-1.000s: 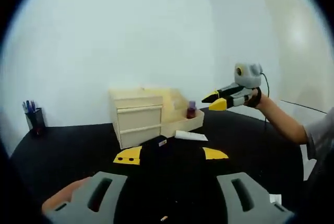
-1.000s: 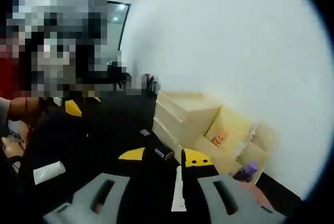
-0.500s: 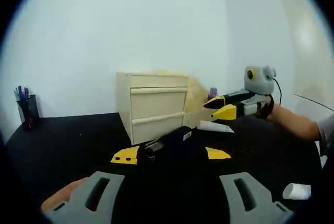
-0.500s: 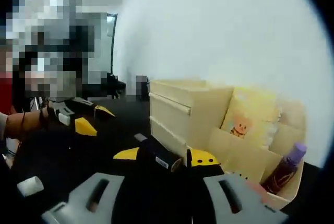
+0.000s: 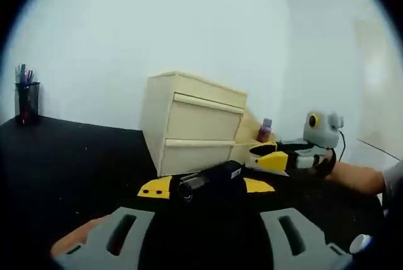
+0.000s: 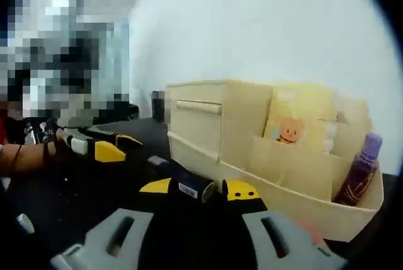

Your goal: Open the drawer, pick up the cosmetic bottles from the table one by one, place them into the drawer, release the gripper, close the drawer, and move the gripper away

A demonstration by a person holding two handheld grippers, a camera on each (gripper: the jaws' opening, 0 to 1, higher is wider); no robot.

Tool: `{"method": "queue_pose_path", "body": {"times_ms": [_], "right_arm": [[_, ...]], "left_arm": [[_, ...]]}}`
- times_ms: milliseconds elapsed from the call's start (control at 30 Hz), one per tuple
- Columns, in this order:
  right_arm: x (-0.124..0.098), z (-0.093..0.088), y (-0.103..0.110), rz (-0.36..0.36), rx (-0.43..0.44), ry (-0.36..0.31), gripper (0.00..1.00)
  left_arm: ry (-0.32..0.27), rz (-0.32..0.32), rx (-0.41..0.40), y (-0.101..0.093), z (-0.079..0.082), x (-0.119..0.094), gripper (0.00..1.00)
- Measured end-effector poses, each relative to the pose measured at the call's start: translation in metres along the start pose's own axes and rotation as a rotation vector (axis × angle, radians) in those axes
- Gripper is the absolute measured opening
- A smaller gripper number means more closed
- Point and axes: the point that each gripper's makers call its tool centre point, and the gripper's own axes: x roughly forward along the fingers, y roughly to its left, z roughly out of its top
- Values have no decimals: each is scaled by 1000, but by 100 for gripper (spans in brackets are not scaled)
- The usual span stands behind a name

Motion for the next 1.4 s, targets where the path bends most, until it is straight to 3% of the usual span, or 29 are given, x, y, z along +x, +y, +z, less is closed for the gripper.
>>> {"method": "queue_pose_path", "body": {"times_ms": [100, 300, 533, 967, 1133, 1400], "right_arm": [[5, -8, 3, -18, -61, 29, 27], [16, -19, 8, -53, -80, 58, 26], [18, -25, 6, -55, -56, 58, 19], [21, -31, 14, -20, -113, 67, 13], [21, -30, 18, 12, -71, 69, 13], [13, -28, 25, 27, -80, 81, 13]], "left_arm": [[38, 32, 48, 0, -8, 4, 35], [70, 97, 58, 9, -15, 10, 34], [57, 90, 32, 7, -13, 16, 28], [83, 68, 42, 3, -20, 21, 30], [83, 80, 45, 4, -19, 21, 35], [90, 79, 20, 0, -18, 16, 36]]}}
